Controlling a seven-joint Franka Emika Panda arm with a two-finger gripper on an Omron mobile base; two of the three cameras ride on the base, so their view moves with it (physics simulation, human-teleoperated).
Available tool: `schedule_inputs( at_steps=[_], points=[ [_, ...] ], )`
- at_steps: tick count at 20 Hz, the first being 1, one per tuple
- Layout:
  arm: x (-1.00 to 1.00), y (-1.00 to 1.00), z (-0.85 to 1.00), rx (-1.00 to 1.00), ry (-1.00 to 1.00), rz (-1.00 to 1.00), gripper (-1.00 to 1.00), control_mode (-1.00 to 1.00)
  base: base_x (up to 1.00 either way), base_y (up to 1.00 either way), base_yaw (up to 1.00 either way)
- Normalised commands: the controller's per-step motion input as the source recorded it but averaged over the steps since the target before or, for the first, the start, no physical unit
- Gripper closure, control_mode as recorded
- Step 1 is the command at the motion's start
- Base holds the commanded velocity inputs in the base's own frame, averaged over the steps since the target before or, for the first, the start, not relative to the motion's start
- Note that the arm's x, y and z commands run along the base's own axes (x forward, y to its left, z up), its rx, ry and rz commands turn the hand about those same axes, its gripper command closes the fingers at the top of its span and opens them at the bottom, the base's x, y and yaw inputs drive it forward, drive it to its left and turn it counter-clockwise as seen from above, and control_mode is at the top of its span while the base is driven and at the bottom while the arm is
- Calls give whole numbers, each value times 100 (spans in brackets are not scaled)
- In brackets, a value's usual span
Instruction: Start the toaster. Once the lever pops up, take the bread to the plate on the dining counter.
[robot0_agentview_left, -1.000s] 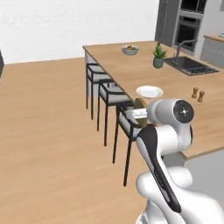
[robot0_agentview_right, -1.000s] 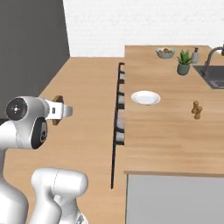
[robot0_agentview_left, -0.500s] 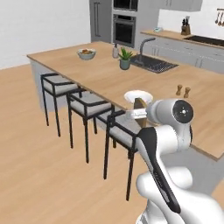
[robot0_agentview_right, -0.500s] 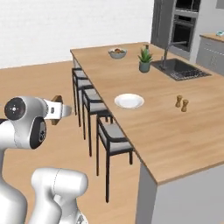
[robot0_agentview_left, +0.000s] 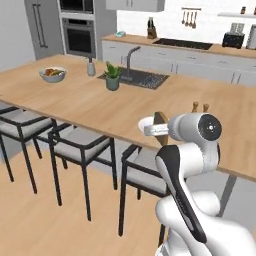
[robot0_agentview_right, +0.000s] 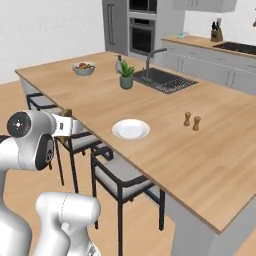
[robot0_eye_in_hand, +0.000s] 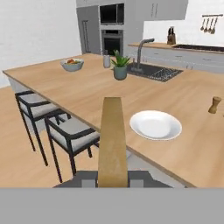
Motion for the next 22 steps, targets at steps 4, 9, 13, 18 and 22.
schedule_inputs(
  at_steps=[4,9,13,18,22],
  points=[
    [0,0,0,0,0,0,100,100,55,100,-56],
    [0,0,0,0,0,0,100,100,73,85,-42],
    [0,0,0,0,0,0,100,100,60,58,-30],
    [0,0,0,0,0,0,100,100,75,37,-37],
    [0,0,0,0,0,0,100,100,73,28,-42]
  ],
)
